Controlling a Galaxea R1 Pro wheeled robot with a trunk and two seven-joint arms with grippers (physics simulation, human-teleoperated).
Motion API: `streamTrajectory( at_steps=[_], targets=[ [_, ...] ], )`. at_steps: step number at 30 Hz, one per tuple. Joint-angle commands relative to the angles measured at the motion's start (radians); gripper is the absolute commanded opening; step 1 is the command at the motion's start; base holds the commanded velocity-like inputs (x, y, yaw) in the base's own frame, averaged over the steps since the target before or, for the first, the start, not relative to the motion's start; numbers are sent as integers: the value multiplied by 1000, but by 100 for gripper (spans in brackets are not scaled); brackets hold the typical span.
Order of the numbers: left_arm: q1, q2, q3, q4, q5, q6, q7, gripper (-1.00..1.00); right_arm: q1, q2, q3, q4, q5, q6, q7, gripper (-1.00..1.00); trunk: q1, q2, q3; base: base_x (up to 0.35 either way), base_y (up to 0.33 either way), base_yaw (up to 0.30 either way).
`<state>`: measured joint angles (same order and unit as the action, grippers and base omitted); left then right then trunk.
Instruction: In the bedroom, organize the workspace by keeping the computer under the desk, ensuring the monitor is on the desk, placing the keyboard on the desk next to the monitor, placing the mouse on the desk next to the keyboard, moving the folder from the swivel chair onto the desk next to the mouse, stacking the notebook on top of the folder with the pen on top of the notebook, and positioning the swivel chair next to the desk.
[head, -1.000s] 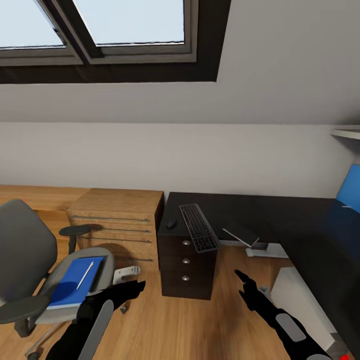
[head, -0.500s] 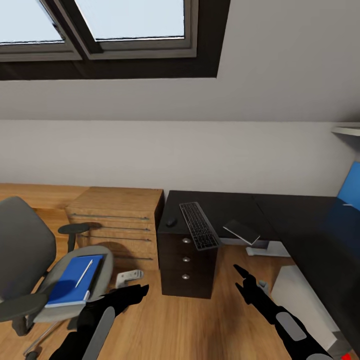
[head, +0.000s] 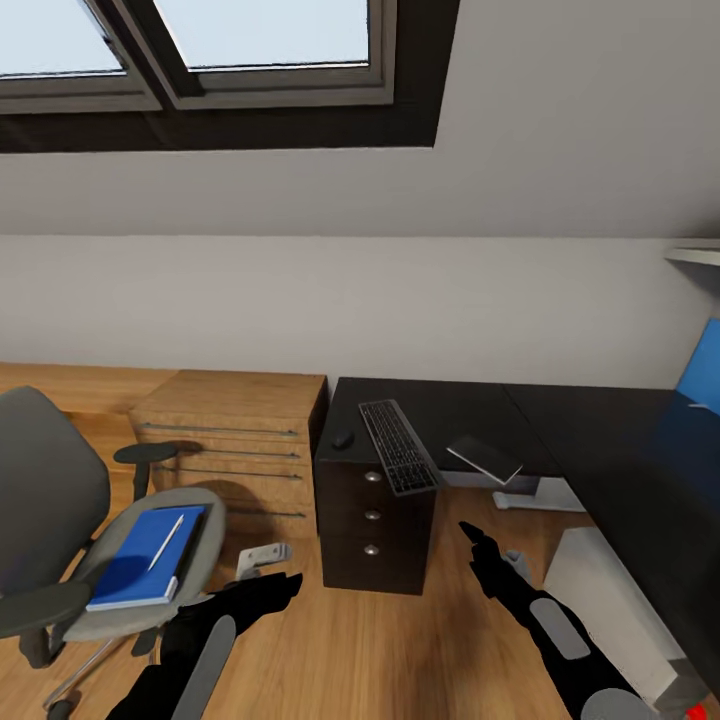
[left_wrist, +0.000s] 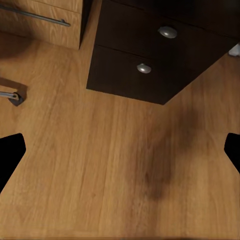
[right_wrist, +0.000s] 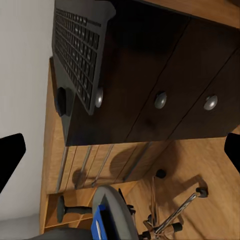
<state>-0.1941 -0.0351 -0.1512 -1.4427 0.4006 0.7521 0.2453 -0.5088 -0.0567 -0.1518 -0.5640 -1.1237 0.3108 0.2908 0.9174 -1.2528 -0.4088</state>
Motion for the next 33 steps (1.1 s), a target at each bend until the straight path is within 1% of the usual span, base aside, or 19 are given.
streamTrajectory(
  at_steps=[1, 3, 5, 9, 17, 20, 23, 25, 29, 32, 33],
  targets=[
    [-1, 0, -1, -1, 11, 3, 9, 100, -1, 4, -5, -5, -6, 7, -5, 100, 4, -8, -4, 0, 0, 0],
    [-1, 0, -1, 0, 11, 3, 9, 100, -1, 14, -6, -20, -8, 4, -19, 100, 12, -22, -11, 0, 0, 0],
    [-1, 0, -1, 1, 11, 3, 9, 100, -1, 19, -6, -33, -9, 4, -21, 100, 19, -36, -17, 0, 0, 0],
    [-1, 0, -1, 2, 11, 3, 9, 100, -1, 21, -6, -51, -9, 5, -1, 100, 35, -64, -29, 0, 0, 0],
    [-1, 0, -6, 16, 11, 3, 9, 100, -1, 21, -10, -54, -8, 2, 5, 100, 65, -120, -55, 0, 0, 0],
    [-1, 0, -6, 17, 12, 3, 9, 100, -1, 22, -17, -53, -23, -3, 7, 100, 77, -141, -64, 0, 0, 0],
    [-1, 0, -5, 17, 12, 4, 9, 100, -2, 22, -22, -52, -49, -6, 8, 100, 88, -162, -73, 0, 0, 0],
    [-1, -1, -6, 19, 12, 4, 9, 100, -2, 21, -27, -51, -74, -6, 7, 100, 96, -176, -80, 0, 0, 0],
    [-1, -15, -7, 20, 11, 5, 9, 100, -1, 21, -32, -52, -94, -6, 16, 100, 111, -204, -92, 0, 0, 0],
    [-1, -20, -7, 21, 12, 6, 9, 100, -1, 22, -31, -54, -106, -6, 39, 100, 123, -225, -102, 0, 0, 0],
    [-1, -21, -7, 21, 12, 6, 9, 100, -1, 22, -30, -55, -111, -6, 55, 100, 127, -232, -105, 0, 0, 0]
  ],
)
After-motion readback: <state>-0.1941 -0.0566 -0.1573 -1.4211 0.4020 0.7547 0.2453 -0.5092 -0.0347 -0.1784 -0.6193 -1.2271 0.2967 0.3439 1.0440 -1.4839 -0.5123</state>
